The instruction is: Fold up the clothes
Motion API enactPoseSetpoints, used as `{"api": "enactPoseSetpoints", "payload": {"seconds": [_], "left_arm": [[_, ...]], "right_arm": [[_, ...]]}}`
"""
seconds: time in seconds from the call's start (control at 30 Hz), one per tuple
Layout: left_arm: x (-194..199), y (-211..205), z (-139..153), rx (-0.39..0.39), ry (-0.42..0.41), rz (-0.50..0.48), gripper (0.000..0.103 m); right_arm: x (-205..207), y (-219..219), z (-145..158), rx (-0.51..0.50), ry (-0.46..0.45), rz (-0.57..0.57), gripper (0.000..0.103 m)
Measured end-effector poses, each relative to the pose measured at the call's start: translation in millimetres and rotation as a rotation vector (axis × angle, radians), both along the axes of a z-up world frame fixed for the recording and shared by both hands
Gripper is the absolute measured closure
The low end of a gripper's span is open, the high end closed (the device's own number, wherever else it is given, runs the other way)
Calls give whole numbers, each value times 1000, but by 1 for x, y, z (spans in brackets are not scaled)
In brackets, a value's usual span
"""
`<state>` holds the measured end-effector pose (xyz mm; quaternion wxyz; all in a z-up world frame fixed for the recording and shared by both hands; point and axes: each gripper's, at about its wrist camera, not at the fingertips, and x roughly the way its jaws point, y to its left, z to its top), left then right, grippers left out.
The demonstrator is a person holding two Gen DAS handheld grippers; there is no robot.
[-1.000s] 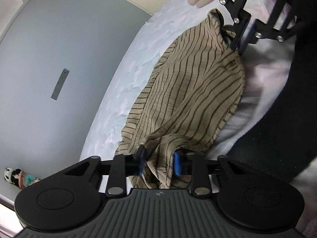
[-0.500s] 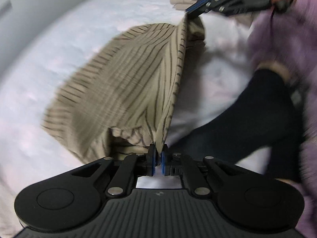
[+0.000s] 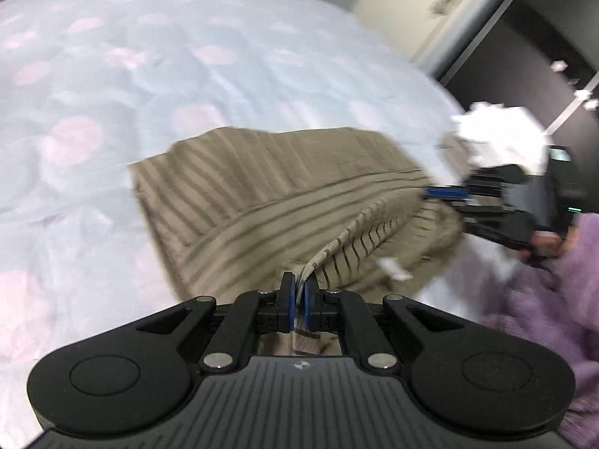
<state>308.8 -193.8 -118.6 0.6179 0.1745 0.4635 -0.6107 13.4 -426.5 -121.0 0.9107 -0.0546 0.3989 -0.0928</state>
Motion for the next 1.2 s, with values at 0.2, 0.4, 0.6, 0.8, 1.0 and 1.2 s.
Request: {"api": "enactPoseSetpoints", "payload": {"seconds": [0.2, 0.4, 0.6, 0.8, 1.0, 1.2], "left_arm": [[-4, -6, -13, 33, -73, 145, 94], [-15, 9, -10, -9, -158, 214, 81], [-31, 20, 11, -95, -244, 295, 64], [-52, 29, 26, -137, -311, 352, 58], [-84, 31, 33, -118, -331, 288, 59], [-95, 15, 16, -59, -345, 271, 64]], "right_arm": [[-8, 4, -4, -14, -50, -46, 84], [-29, 10, 11, -57, -126, -117, 75], [-51, 23, 40, 14, -237, -183, 75], [-44, 39, 27, -21, -194, -171, 76], [-34, 54, 10, -68, -137, -159, 76], [-28, 62, 0, -91, -108, -156, 76]]}}
